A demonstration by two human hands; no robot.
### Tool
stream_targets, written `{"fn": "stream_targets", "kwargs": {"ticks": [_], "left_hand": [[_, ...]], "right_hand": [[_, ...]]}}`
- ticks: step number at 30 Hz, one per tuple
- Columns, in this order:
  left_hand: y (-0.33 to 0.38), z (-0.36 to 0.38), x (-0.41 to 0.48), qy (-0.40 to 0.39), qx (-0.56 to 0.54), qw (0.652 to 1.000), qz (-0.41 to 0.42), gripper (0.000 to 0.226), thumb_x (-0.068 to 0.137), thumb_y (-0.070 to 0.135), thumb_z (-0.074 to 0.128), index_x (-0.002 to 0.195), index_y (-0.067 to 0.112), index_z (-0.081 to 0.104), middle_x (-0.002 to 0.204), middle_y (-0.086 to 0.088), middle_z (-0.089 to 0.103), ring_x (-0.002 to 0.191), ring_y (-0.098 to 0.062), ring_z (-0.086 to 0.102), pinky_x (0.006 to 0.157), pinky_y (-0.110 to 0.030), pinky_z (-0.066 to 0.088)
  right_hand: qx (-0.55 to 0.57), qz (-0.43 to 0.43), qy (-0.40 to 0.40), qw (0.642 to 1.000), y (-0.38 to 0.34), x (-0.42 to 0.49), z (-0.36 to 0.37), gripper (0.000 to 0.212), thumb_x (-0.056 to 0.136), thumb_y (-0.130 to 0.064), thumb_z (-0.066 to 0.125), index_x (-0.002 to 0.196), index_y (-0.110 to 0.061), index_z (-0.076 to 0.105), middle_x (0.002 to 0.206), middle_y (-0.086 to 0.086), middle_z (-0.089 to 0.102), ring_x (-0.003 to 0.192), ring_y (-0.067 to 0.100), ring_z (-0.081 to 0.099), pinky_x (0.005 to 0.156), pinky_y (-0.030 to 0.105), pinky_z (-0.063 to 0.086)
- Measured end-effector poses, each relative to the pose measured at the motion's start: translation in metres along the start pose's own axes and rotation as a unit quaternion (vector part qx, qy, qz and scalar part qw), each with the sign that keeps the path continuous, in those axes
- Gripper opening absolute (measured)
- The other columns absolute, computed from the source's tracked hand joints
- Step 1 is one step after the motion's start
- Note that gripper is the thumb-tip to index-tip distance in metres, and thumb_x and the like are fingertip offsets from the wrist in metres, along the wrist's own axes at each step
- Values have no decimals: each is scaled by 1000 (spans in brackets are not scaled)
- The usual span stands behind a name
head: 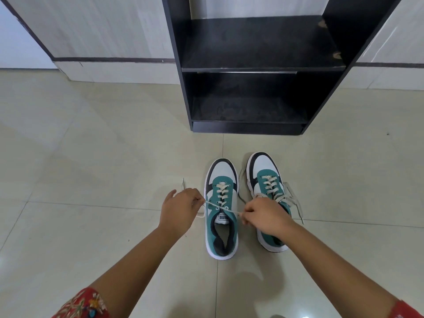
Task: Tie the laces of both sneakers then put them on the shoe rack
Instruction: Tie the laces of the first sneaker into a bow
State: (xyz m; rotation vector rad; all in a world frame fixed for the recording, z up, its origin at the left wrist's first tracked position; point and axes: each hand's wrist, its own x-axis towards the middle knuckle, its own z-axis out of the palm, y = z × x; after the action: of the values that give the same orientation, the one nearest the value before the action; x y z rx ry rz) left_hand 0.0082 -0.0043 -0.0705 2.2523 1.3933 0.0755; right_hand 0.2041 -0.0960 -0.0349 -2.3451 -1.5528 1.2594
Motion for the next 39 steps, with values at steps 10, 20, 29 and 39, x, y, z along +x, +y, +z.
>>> {"fn": "stream_targets", "kwargs": {"ticks": [10,20,29,39], "left_hand": [[-2,-10,2,-90,-216,967,-97,31,96,36,45,90,10,62,87,-3,71,80,-19,68,70,-30,47],[32,-34,6,-65,-455,884,-88,41,101,25,34,90,-7,57,91,-2,73,50,-12,46,68,-26,45],[37,-32,-1,-106,-461,880,29,25,101,8,33,102,0,57,69,2,57,54,-4,45,52,-14,36],[33,-34,6,-191,-513,836,-29,40,93,12,54,126,30,39,61,1,63,46,-6,41,48,-17,33]], "right_hand": [[323,-74,27,943,2,5,10,31,94,-19,52,66,-17,65,97,0,71,91,-8,62,83,10,44],[544,-106,44,831,-31,8,5,32,99,-18,40,71,-11,54,94,11,70,97,19,67,95,28,49],[526,-116,27,842,-26,19,12,28,98,-4,36,106,-15,60,77,6,58,76,16,57,76,20,52],[501,-173,49,846,-29,31,19,14,92,9,41,97,-4,42,65,4,64,56,15,63,62,18,50]]}}
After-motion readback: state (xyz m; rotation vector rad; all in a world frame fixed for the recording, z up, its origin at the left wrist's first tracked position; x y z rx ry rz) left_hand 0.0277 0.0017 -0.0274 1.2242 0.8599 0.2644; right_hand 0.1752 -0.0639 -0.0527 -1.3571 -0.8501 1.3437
